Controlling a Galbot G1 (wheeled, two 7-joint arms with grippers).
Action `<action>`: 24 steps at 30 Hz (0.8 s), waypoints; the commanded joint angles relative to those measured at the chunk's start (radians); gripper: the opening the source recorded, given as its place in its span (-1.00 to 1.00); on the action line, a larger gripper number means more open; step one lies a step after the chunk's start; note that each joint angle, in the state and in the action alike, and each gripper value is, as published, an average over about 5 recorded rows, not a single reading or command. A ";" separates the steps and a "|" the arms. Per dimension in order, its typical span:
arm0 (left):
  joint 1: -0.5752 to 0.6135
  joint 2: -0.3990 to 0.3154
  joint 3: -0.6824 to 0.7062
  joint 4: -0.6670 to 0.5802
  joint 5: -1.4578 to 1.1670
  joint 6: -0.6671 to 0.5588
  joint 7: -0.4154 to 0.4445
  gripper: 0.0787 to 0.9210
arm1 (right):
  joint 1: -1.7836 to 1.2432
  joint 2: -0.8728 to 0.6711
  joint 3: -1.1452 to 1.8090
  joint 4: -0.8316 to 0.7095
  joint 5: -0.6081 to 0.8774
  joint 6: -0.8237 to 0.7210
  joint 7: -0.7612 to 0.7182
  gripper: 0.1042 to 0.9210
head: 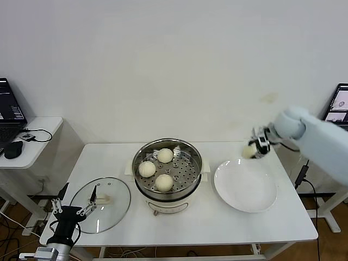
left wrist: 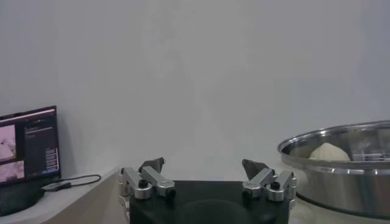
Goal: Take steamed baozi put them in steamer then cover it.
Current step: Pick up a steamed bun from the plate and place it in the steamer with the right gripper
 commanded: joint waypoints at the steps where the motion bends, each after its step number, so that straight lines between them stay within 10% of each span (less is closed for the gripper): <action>1: 0.000 -0.001 0.002 -0.003 -0.001 -0.001 0.000 0.77 | 0.352 0.090 -0.273 0.180 0.328 -0.146 0.054 0.15; 13: 0.006 -0.006 -0.003 -0.011 0.001 -0.003 -0.001 0.77 | 0.320 0.300 -0.327 0.225 0.605 -0.317 0.237 0.18; 24: 0.009 -0.004 -0.018 -0.014 -0.003 -0.003 -0.001 0.77 | 0.149 0.413 -0.314 0.126 0.548 -0.399 0.336 0.18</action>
